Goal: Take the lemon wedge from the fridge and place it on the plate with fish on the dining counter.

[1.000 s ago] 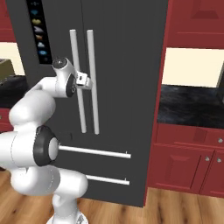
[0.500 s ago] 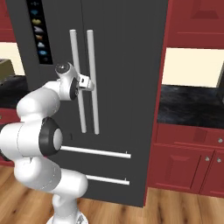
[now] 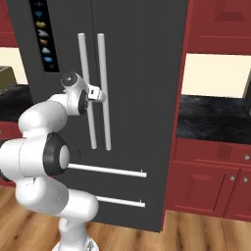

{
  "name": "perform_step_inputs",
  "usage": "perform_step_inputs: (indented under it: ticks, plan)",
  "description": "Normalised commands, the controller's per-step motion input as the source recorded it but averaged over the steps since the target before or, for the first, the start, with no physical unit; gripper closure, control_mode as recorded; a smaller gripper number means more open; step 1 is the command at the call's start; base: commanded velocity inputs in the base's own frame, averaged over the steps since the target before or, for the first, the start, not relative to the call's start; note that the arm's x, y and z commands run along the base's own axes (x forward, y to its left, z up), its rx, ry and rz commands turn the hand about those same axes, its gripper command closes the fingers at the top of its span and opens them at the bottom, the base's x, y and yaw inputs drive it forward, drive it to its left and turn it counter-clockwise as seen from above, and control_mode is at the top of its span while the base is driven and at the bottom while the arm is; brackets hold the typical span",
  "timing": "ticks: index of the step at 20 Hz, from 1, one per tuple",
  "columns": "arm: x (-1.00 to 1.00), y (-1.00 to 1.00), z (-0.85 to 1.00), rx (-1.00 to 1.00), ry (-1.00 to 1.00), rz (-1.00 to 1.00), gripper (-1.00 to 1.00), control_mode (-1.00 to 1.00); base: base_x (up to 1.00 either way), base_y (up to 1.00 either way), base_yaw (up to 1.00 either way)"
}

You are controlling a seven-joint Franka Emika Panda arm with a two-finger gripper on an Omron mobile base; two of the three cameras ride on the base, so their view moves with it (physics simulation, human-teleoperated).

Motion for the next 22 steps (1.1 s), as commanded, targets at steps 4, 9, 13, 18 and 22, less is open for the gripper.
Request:
perform_step_inputs:
  ticks: [4,9,13,18,22]
  plan:
    - [-0.48,0.7,0.62,0.0,0.0,0.0,1.0,-1.0,0.0,0.0,0.0]
    - [-0.73,0.96,0.86,0.0,0.0,0.0,1.0,-1.0,0.0,0.0,0.0]
    - [-0.89,1.0,0.93,0.0,0.0,0.0,1.0,-1.0,0.0,0.0,0.0]
    - [-0.98,1.0,0.81,0.0,-0.01,0.0,1.0,-1.0,0.0,0.0,0.0]
    - [-1.0,0.94,0.08,-0.03,-0.26,0.0,-1.0,-1.0,0.0,0.0,0.0]
